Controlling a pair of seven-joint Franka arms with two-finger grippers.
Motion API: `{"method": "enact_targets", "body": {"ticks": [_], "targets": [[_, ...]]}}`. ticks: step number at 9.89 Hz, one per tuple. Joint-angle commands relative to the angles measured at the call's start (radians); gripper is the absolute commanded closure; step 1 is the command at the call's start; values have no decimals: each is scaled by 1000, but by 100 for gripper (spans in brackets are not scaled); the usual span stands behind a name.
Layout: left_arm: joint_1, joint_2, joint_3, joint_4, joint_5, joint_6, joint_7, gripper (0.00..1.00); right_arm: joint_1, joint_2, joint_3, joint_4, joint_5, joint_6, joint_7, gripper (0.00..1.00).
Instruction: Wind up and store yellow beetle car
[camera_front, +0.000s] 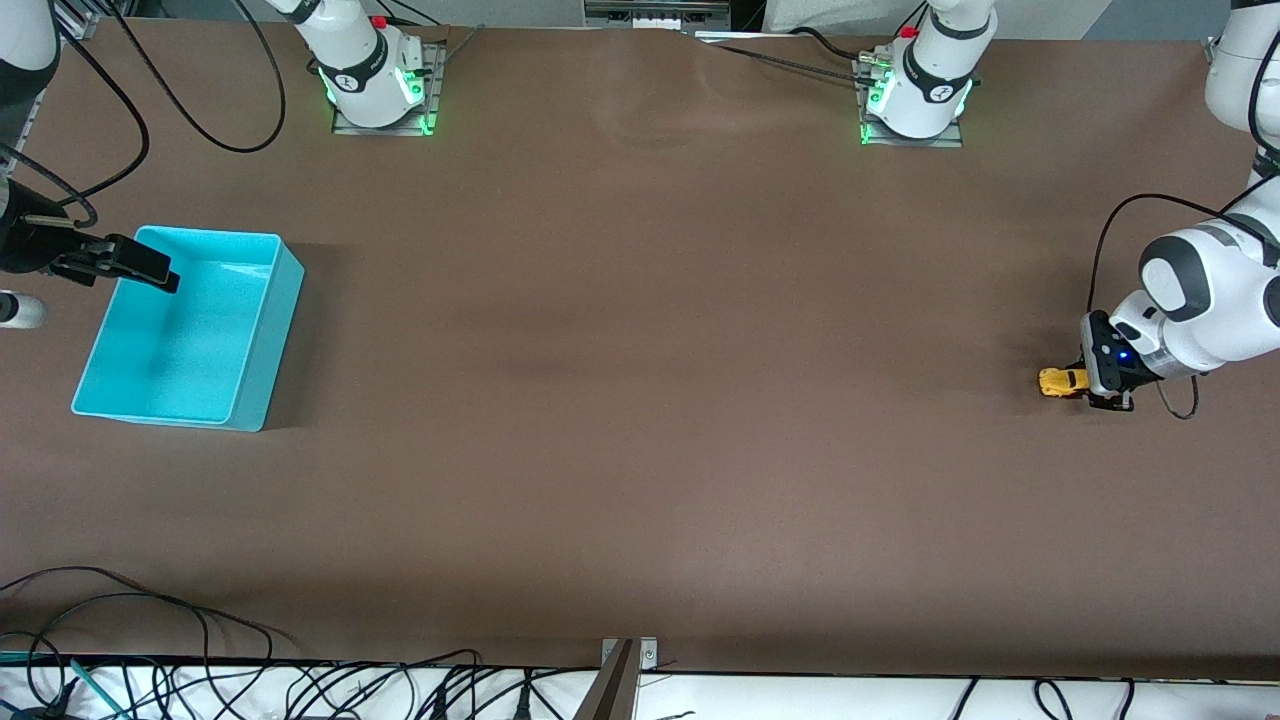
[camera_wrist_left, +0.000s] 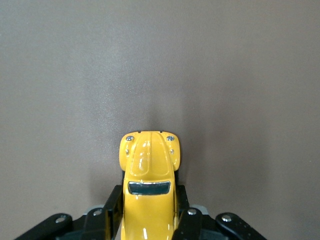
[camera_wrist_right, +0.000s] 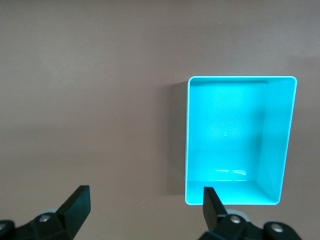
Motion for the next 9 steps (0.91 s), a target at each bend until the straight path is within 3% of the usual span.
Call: {"method": "enact_targets", "body": {"ticks": [1,9], "targets": [[10,55,-3,32,33,9,45,94,5,-4,0,8,-17,-14,12,0],[25,55,-3,34,22,7,20,93,5,-4,0,8,-16,-10,-4,0]]}}
